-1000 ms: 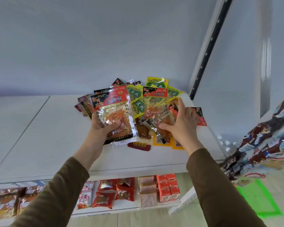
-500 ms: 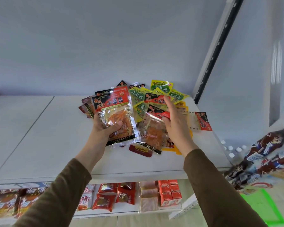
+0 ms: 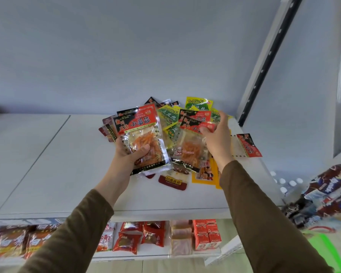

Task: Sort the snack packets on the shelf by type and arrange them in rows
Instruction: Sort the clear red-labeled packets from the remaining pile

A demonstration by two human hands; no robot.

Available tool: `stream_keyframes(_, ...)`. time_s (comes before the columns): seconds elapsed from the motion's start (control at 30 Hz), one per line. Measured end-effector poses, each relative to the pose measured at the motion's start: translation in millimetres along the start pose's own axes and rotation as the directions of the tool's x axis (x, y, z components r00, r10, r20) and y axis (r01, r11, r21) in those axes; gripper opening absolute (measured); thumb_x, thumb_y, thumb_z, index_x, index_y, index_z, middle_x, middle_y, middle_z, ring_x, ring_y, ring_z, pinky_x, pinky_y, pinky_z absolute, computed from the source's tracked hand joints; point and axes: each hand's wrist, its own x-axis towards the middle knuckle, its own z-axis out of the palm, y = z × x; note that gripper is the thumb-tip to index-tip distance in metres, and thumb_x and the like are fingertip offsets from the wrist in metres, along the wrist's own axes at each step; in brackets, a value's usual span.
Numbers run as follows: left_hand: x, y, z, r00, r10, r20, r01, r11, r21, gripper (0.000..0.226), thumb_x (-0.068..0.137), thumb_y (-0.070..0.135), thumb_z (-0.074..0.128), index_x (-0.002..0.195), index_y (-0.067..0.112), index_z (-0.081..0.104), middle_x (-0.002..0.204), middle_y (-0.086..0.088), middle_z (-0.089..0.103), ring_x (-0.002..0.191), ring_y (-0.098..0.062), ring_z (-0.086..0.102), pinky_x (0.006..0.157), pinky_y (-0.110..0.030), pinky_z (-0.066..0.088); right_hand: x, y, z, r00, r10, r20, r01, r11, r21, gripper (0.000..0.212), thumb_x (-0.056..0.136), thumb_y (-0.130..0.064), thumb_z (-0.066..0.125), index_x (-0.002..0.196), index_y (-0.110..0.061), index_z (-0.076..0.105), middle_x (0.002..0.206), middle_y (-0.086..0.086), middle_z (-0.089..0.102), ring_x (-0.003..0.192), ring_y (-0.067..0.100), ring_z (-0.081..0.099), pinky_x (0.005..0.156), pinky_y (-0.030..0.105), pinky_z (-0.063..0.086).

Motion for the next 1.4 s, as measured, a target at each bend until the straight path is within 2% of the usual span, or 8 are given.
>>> stream_keyframes(0.1,3,-1,-1,0.999,-0.03,-0.016,0.03,1.0,-0.005,0.074,0.079,0.011,0.084,0.141,0.028,0.046,0.123,-0.002,0.074,0.104,-0.026,0.075,0.072,-0.032,0.063,6,-4,-13,0.996,0.047,0.077,-0.066,0.962,0.264,0.033,0.097,-0.028,0.068,0.128,-0.019,0.063,0.116,0.0,0.069,0.108,0.022,0.065,0.101,0.033,0.05)
stream_keyframes(0.33,4,7,5,0.987,-0.154,-0.047,0.152,0.987,-0.043,0.081,0.069,0.022,0.086,0.139,0.026,0.045,0.117,-0.006,0.076,0.098,-0.03,0.077,0.073,-0.042,0.062,15,-41,-50,0.972,0.03,0.234,-0.164,0.798,0.58,0.007,0.097,-0.022,0.068,0.104,-0.022,0.07,0.101,0.001,0.078,0.091,0.021,0.076,0.071,0.035,0.061)
stream_keyframes(0.47,1,11,18,0.979,-0.202,0.004,0.202,0.978,-0.046,0.078,0.073,0.024,0.087,0.14,0.022,0.046,0.12,-0.011,0.075,0.099,-0.033,0.076,0.096,-0.064,0.053,1,-64,-20,0.945,-0.061,0.323,-0.098,0.885,0.455,0.014,0.096,-0.018,0.069,0.11,-0.014,0.069,0.107,0.009,0.076,0.098,0.028,0.074,0.086,0.044,0.059)
stream_keyframes(0.7,-15,23,36,0.951,-0.27,0.153,0.288,0.951,-0.112,0.082,0.082,0.089,0.045,0.127,0.025,0.072,0.125,-0.01,0.074,0.112,-0.03,0.073,0.074,-0.042,0.063,-26,-53,39,0.961,-0.164,0.224,0.175,0.984,-0.026,0.011,0.097,-0.023,0.069,0.106,-0.018,0.068,0.093,-0.01,0.068,0.077,0.0,0.063,0.068,0.018,0.048)
stream_keyframes(0.9,-20,22,36,0.919,-0.305,0.249,0.301,0.952,0.054,0.056,0.084,0.044,0.079,0.133,0.021,0.061,0.122,-0.01,0.075,0.108,-0.031,0.074,0.074,-0.042,0.062,-44,-65,62,0.956,-0.204,0.21,0.227,0.97,-0.092,0.014,0.096,-0.023,0.068,0.107,-0.014,0.069,0.1,-0.003,0.07,0.087,0.012,0.062,0.074,0.026,0.044)
stream_keyframes(1.03,-19,17,29,0.913,-0.358,0.194,0.37,0.929,-0.026,0.049,0.076,0.023,0.08,0.121,0.013,0.066,0.113,-0.014,0.077,0.097,-0.03,0.077,0.069,-0.04,0.062,-50,-73,65,0.957,-0.021,0.288,-0.058,0.963,0.263,0.018,0.097,-0.018,0.067,0.11,-0.006,0.068,0.096,0.009,0.065,0.087,0.024,0.061,0.076,0.033,0.049)
stream_keyframes(1.17,-16,9,21,0.918,-0.371,0.141,0.388,0.914,-0.118,0.052,0.074,0.017,0.077,0.123,0.01,0.061,0.112,-0.015,0.077,0.096,-0.032,0.077,0.066,-0.042,0.063,-53,-66,54,0.897,0.032,0.44,-0.22,0.898,0.382,0.033,0.101,-0.035,0.061,0.131,-0.021,0.063,0.113,-0.017,0.061,0.104,-0.001,0.059,0.084,0.018,0.048)
stream_keyframes(1.4,-12,9,3,0.916,-0.371,0.151,0.394,0.902,-0.176,0.049,0.076,0.017,0.075,0.123,0.007,0.063,0.118,-0.018,0.075,0.102,-0.037,0.075,0.082,-0.057,0.062,-33,3,-26,0.988,-0.072,-0.135,0.022,0.939,-0.343,0.06,0.093,-0.049,0.064,0.143,-0.018,0.05,0.145,0.005,0.053,0.135,0.026,0.046,0.112,0.044,0.035)
